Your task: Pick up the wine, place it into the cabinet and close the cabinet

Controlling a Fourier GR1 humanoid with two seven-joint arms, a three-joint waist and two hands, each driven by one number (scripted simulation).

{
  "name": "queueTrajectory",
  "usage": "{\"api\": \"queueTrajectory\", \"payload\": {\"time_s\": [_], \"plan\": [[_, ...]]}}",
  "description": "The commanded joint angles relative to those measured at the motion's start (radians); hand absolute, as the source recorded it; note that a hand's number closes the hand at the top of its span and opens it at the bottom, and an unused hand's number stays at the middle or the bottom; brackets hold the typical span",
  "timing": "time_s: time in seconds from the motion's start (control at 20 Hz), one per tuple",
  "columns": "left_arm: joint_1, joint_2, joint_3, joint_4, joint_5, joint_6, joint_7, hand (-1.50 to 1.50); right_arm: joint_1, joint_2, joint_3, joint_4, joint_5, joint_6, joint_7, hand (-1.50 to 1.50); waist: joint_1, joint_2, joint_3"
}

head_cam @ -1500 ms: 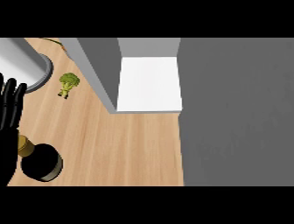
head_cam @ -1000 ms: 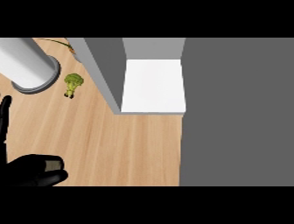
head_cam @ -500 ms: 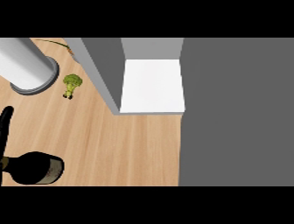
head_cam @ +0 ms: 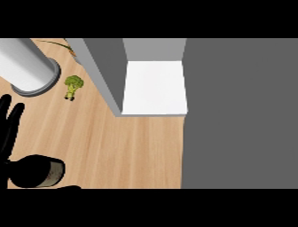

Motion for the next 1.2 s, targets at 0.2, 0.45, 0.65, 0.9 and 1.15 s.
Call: {"api": "queueTrajectory", "payload": {"time_s": [0.2, 0.45, 0.65, 0.9, 1.15], "plan": [[-0.093, 0.054, -0.011, -0.151, -0.167, 0.054, 0.168, -1.50, 0.051, -0.011, 0.007, -0.207, -0.051, -0.037, 0.082, -1.50, -0.001, -0.004, 0.001], [-0.114, 0.094, 0.011, -0.155, -0.174, 0.075, 0.188, -1.50, 0.036, -0.018, 0.019, -0.223, -0.040, -0.055, 0.103, -1.50, 0.004, -0.006, 0.000], [-0.131, 0.125, 0.051, -0.132, -0.166, 0.090, 0.174, -1.50, 0.024, -0.035, -0.041, -0.208, -0.103, -0.054, 0.106, -1.50, 0.002, -0.002, 0.000], [-0.119, 0.192, 0.113, -0.201, -0.126, 0.078, 0.234, -1.50, 0.055, -0.013, 0.015, -0.227, -0.043, -0.083, 0.101, -1.50, 0.010, -0.009, -0.001], [-0.045, 0.201, 0.124, -0.158, -0.158, 0.113, 0.173, -1.50, 0.041, -0.021, -0.022, -0.211, -0.079, -0.075, 0.092, -1.50, 0.010, -0.003, -0.001]]}}
